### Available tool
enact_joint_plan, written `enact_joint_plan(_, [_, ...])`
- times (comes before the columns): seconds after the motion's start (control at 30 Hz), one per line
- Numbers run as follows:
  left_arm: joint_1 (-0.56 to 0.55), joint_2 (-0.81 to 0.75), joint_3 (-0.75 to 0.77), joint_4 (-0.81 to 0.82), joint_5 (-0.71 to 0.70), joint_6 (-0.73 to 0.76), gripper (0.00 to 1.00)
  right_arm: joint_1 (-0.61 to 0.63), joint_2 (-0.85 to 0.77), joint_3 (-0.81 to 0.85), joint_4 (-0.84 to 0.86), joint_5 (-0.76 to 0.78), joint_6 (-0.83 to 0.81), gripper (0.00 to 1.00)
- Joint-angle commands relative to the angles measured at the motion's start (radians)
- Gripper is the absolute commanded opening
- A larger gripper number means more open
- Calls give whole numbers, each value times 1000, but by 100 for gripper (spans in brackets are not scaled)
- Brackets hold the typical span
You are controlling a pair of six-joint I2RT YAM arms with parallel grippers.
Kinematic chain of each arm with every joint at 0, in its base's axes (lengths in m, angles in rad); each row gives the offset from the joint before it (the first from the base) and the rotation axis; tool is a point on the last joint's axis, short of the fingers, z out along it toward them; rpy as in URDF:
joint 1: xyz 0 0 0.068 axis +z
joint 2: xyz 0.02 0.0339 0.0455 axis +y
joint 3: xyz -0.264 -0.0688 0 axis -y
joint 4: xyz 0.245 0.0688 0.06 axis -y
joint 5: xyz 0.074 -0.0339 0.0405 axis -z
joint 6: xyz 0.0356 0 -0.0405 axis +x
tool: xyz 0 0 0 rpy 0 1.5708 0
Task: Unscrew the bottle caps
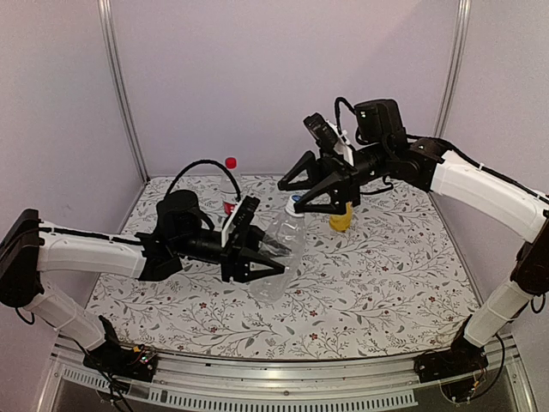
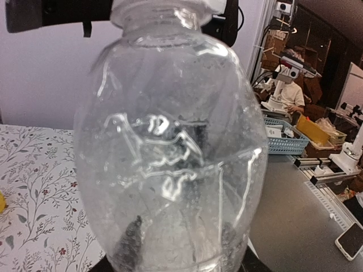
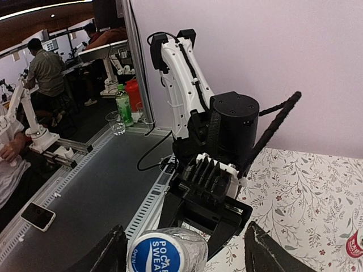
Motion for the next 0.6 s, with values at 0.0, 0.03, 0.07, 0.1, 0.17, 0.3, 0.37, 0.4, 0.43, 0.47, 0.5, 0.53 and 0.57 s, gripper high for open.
enact_joint_plan(0.0, [3,-3,34,-49,-123,31,35,-20,-5,25,6,81,48,78])
enact_joint_plan(0.03, [4,-5,37,-64,-170,35,35,-20,-14,19,24,110,94,85])
enact_joint_plan(0.07, [4,-8,41,-79,-212,37,35,-20,-29,13,49,143,124,88])
enact_joint_plan(0.1, [4,-10,45,-91,-256,37,35,-20,-41,7,72,187,167,91])
enact_joint_plan(0.17, [-1,-13,51,-106,-350,29,35,-20,-68,-11,135,286,263,92])
enact_joint_plan(0.3, [-25,-20,71,-141,-589,5,36,-17,-112,-55,255,506,492,92])
enact_joint_plan(0.37, [-52,-21,80,-154,-691,14,36,-11,-118,-56,259,615,566,91])
enact_joint_plan(0.4, [-67,-21,85,-159,-733,21,36,-3,-116,-54,252,670,591,91])
enact_joint_plan(0.43, [-83,-20,89,-165,-777,31,36,4,-113,-45,243,719,598,91])
enact_joint_plan(0.47, [-96,-18,95,-170,-814,39,36,10,-106,-35,231,746,592,91])
enact_joint_plan(0.5, [-108,-16,100,-175,-852,44,36,11,-98,-24,220,760,589,91])
enact_joint_plan(0.53, [-117,-12,107,-183,-892,49,36,13,-80,-16,214,765,592,91])
enact_joint_plan(0.57, [-128,-8,113,-189,-928,55,36,16,-66,-12,210,767,595,91])
